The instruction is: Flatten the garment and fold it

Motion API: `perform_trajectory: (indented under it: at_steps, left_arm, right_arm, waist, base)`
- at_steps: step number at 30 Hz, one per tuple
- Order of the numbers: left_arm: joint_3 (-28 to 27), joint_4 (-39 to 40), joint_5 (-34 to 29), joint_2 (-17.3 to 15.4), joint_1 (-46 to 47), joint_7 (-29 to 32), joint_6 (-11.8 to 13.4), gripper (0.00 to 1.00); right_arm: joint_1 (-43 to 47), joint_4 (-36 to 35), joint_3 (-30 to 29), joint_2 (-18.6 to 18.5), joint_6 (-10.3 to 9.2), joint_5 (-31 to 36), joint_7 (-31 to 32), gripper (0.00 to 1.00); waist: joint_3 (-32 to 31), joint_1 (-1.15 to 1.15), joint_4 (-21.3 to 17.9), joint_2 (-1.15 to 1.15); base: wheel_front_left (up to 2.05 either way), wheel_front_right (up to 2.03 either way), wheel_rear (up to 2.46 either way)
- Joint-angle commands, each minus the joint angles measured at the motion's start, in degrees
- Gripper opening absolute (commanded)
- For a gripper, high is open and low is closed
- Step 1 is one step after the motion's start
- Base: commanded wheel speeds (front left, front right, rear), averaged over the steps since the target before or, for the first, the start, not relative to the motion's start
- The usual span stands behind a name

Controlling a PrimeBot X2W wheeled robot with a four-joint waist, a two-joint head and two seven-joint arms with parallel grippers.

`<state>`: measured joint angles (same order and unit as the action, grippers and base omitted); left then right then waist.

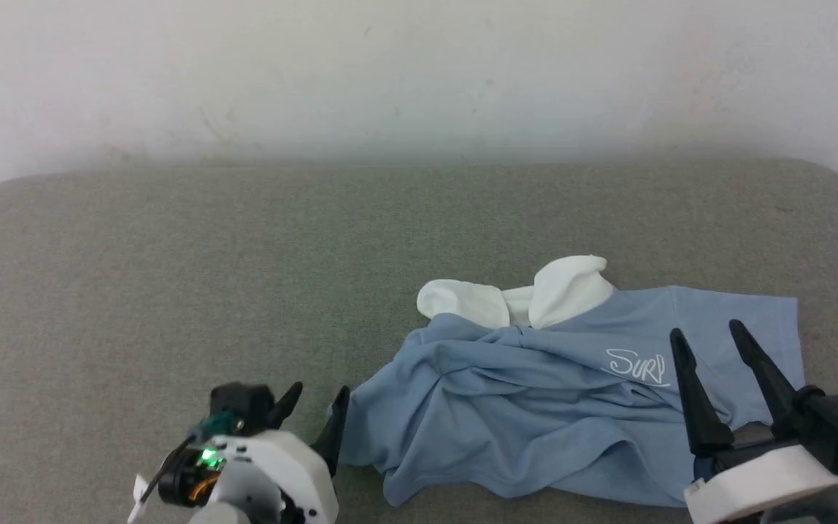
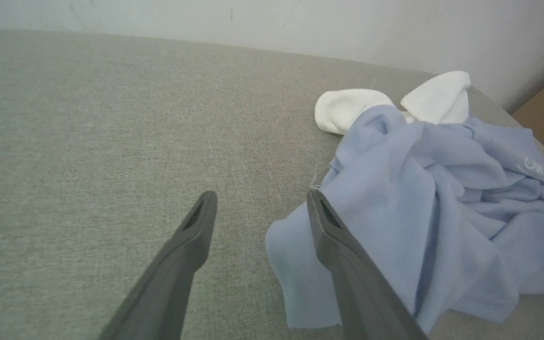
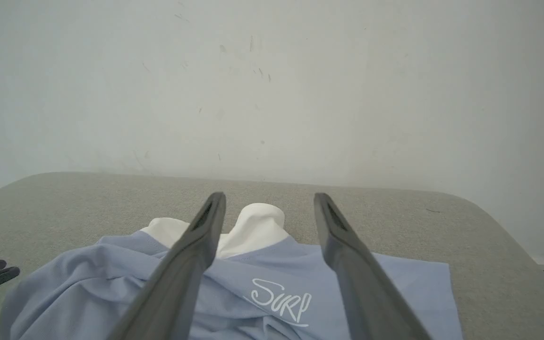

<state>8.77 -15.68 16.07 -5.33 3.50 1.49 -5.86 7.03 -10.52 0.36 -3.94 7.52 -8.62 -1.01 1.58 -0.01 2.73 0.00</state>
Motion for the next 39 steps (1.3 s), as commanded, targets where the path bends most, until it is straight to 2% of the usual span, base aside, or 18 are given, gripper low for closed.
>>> perform_trajectory:
  at_steps: [1,9,10,15,16,17,19,22,24,32,36,39]
  left_arm:
    - [1.4,-1.4,1.4,-1.0,3.1,4.7,-0.7,1.00]
    - [7.7,-8.3,5.4,-4.9,8.8,23.0,-1.5,1.00]
    - [7.7,-8.3,5.4,-4.9,8.8,23.0,-1.5,1.00]
    - [16.6,-7.6,10.3,-7.9,9.5,32.5,-1.6,1.00]
    - [18.3,-6.9,11.4,-8.7,9.5,33.7,-1.6,0.93]
    - [19.9,-6.1,12.5,-9.5,9.4,34.6,-1.6,0.65]
    - [22.8,-4.5,14.1,-11.1,9.3,35.9,-1.6,0.01]
    - [25.5,-3.0,15.8,-12.8,9.3,36.4,-1.6,0.00]
    - [24.9,-2.5,15.3,-13.6,9.7,34.3,-1.1,0.00]
    - [14.6,2.4,11.5,-15.4,15.5,18.7,9.0,0.00]
    - [13.5,8.0,10.4,-14.9,18.0,14.0,9.6,0.00]
    - [17.2,12.5,9.2,-13.2,17.6,13.9,8.3,0.00]
  right_arm:
    - [1.5,-2.5,-0.7,0.4,-0.03,0.8,0.6,1.00]
    - [3.0,-5.8,-1.6,0.9,-0.03,0.6,2.2,1.00]
    - [3.0,-5.8,-1.6,0.9,-0.03,0.6,2.2,1.00]
    - [2.9,-5.5,-2.2,1.0,-0.03,-0.5,2.0,1.00]
    - [2.9,-5.5,-2.2,1.0,-0.03,-0.7,2.0,1.00]
    - [2.9,-5.4,-2.3,1.0,-0.03,-1.0,2.0,1.00]
    - [2.9,-5.2,-2.4,1.0,-0.03,-1.7,1.9,1.00]
    - [2.9,-4.9,-2.8,1.0,-0.03,-2.2,1.6,1.00]
    - [2.9,-4.7,-3.1,1.0,-0.03,-2.3,1.6,1.00]
    - [3.3,-4.5,-4.8,1.1,-0.03,-2.7,1.6,1.00]
    - [2.7,-4.7,-5.8,1.1,-0.03,-1.7,2.1,1.00]
    - [2.5,-5.2,-6.8,1.1,-0.03,-1.3,2.5,1.00]
  waist:
    - [0.9,0.01,-1.2,0.00]
    - [3.0,0.01,-4.7,0.00]
    - [3.0,0.01,-4.7,0.00]
    - [3.6,0.01,-5.8,0.00]
    - [3.6,0.01,-6.0,0.00]
    - [3.6,0.01,-6.1,0.00]
    - [3.5,0.01,-6.3,0.00]
    - [3.1,0.01,-6.1,0.00]
    - [2.8,0.01,-6.0,0.00]
    - [1.1,0.01,-4.4,0.00]
    - [0.4,0.01,-3.9,0.00]
    - [0.1,0.01,-3.6,0.00]
  base:
    - [0.00,0.00,0.00]
    - [0.00,0.00,0.00]
    - [0.00,0.00,0.00]
    - [0.00,0.00,0.00]
    - [0.00,0.00,0.00]
    - [0.00,0.00,0.00]
    - [0.00,0.00,0.00]
    - [0.00,0.00,0.00]
    - [0.00,0.00,0.00]
    - [0.00,0.00,0.00]
    - [0.00,0.00,0.00]
    - [0.00,0.00,0.00]
